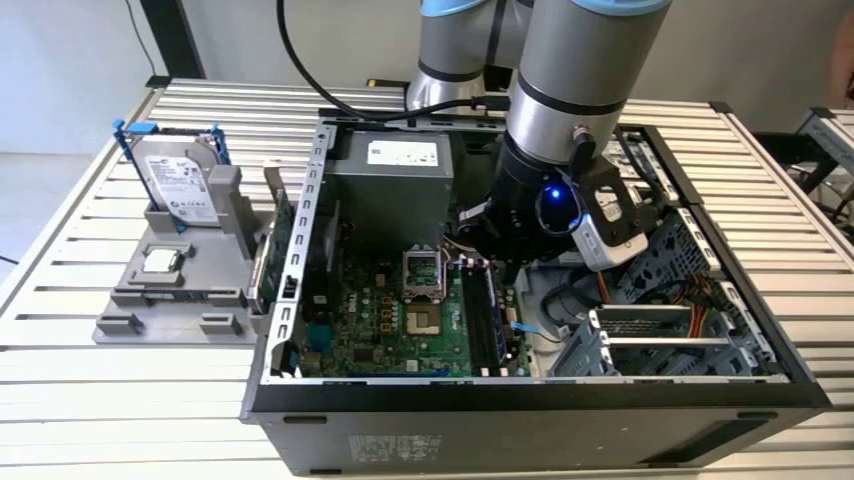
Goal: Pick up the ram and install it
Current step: 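Insert the ram into the slot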
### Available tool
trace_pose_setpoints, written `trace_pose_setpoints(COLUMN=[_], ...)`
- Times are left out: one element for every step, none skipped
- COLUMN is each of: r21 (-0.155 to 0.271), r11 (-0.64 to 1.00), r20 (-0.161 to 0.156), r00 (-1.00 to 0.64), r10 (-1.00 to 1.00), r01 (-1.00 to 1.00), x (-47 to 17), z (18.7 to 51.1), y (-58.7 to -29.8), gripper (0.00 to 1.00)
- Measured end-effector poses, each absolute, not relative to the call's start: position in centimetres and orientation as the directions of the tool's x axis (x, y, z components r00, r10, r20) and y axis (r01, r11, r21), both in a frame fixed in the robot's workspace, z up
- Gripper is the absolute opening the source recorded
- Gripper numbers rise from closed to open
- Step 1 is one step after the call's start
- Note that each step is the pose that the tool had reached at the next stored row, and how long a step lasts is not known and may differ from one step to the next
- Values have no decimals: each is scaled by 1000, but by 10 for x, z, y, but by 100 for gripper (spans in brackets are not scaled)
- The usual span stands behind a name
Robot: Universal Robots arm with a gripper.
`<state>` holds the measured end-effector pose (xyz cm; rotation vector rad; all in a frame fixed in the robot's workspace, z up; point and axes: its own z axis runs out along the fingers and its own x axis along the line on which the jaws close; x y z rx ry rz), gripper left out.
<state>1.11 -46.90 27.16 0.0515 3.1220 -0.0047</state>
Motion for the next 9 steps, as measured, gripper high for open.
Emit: trace_pose_setpoints(r21=[-3,-2,-2,-2,-2,-2,-2,-2,-2], r11=[999,999,999,999,999,999,1000,1000,1000], r20=[-19,-19,-19,-19,-19,-19,-19,-19,-19], r00=[-999,-999,-999,-999,-999,-999,-999,-999,-1000], r10=[33,33,33,33,33,32,30,26,23], r01=[33,33,33,33,33,32,30,26,23], x=[11,11,11,11,11,11,11,11,11], z=[272,272,272,272,272,272,272,272,272], y=[-469,-469,-469,-469,-469,-469,-469,-469,-469], gripper=[0,0,0,0,0,0,0,0,0])
